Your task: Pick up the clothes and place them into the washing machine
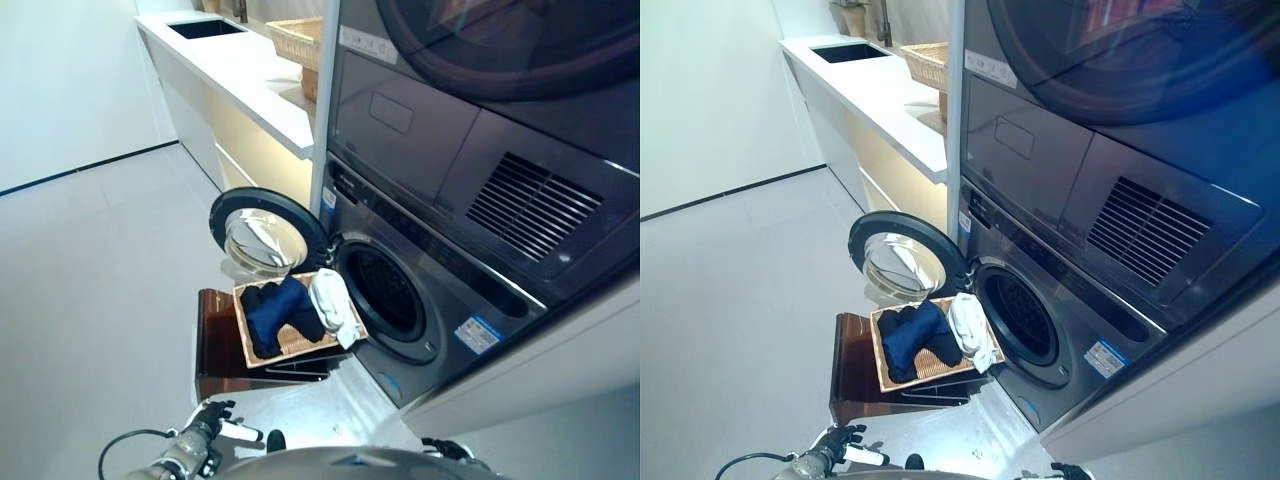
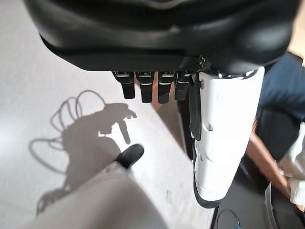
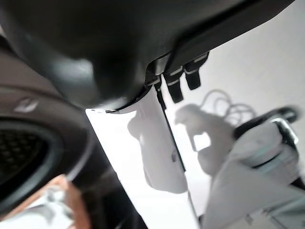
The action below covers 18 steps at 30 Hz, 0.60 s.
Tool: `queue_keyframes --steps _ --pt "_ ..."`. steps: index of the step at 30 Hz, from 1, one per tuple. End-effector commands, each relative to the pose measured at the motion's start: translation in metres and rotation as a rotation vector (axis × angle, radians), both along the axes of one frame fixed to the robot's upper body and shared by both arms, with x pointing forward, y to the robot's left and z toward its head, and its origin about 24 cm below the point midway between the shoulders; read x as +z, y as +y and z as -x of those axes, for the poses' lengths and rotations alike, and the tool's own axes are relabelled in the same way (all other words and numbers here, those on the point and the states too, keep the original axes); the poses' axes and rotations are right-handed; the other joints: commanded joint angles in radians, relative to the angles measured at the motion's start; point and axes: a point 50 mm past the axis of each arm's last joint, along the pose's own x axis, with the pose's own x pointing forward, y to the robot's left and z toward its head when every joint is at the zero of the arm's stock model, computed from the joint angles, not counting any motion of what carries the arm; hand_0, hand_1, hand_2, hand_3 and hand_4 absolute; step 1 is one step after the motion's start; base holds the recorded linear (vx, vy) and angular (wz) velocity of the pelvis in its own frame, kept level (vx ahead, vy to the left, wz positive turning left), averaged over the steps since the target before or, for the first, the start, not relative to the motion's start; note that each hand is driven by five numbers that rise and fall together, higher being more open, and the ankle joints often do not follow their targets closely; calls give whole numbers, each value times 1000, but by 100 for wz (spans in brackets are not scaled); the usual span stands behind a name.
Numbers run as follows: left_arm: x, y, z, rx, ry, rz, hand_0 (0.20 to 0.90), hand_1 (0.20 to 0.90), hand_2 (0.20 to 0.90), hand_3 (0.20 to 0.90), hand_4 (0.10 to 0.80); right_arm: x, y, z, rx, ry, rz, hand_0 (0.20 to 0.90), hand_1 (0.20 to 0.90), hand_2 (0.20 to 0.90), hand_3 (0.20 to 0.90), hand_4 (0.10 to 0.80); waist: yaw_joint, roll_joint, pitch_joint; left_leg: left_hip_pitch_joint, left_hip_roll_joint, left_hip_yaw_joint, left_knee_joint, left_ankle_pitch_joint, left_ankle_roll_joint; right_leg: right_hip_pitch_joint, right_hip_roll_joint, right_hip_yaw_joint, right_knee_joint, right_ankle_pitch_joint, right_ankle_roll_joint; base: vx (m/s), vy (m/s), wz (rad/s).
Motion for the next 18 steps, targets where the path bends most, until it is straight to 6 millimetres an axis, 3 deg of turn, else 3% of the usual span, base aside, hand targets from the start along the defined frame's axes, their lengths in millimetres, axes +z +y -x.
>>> queue_keyframes --steps 1,2,4,5,6,7,8,13,15,16,17,18 --pt "8 17 -14 -2 -52 -54 900 900 900 900 800 11 -29 -14 -3 -47 80 900 900 900 900 800 -12 60 12 -20 84 0 -6 -21 -134 -24 18 -183 -245 210 -91 330 127 2" --pt "9 18 -15 -2 -52 -58 900 900 900 900 800 12 -31 -15 -11 -52 87 900 900 900 900 800 -21 64 16 -4 84 -8 -6 -29 -141 -48 23 -222 -309 161 -105 218 52 4" --pt "9 17 -18 -6 -59 -55 900 900 900 900 800 13 -32 -17 -20 -59 93 900 900 900 900 800 -34 63 23 18 77 -22 -6 -41 -147 -58 25 -254 -383 148 -111 236 0 3" --pt "9 15 -18 -16 -56 -52 900 900 900 900 800 15 -37 -18 -32 -61 106 900 900 900 900 800 -45 49 21 45 59 -26 -6 -67 -155 -72 28 -291 -558 190 -109 425 -62 6" --pt "8 12 -17 -23 -52 -45 900 900 900 900 800 16 -40 -17 -33 -57 121 900 900 900 900 800 -46 30 8 72 45 -21 -6 -102 -164 -60 -7 -345 -697 250 -94 328 -67 6" --pt "8 12 -16 -23 -52 -45 900 900 900 900 800 16 -40 -17 -33 -57 121 900 900 900 900 800 -47 31 11 76 47 -23 -6 -103 -164 -52 -5 -347 -704 253 -94 297 -71 21" --pt "8 10 -19 -23 -59 -36 900 900 900 900 800 14 -37 -12 -19 -33 118 900 900 900 900 800 -54 16 5 94 37 -34 -6 -118 -162 -29 9 -266 -723 261 -101 184 -48 32" --pt "-1 -2 2 -37 12 -4 900 900 900 900 800 12 -35 -8 0 -21 116 900 900 900 900 800 -29 -2 -33 118 42 -15 50 -162 -168 72 14 -276 -780 258 -119 196 -86 28" --pt "0 -4 -2 -33 0 3 900 900 900 900 800 15 -37 -15 -10 -54 120 900 900 900 900 800 -24 -24 -13 36 49 -3 275 -163 -200 98 12 -268 -773 244 -140 37 -103 -6" --pt "0 -4 -2 -33 -1 3 900 900 900 900 800 15 -37 -16 -10 -55 120 900 900 900 900 800 -26 -22 -14 26 52 -5 290 -170 -201 95 14 -270 -772 244 -141 -18 -158 4" --pt "1 -4 -7 -39 -20 3 900 900 900 900 800 17 -36 -25 -4 -88 119 900 900 900 900 800 -17 -39 18 -66 89 10 494 -87 -239 130 21 -270 -773 227 -169 -20 -106 2" --pt "1 -4 -7 -39 -21 3 900 900 900 900 800 17 -36 -25 -4 -88 119 900 900 900 900 800 -18 -36 17 -72 93 8 504 -91 -240 128 24 -272 -773 228 -170 -18 -134 11"
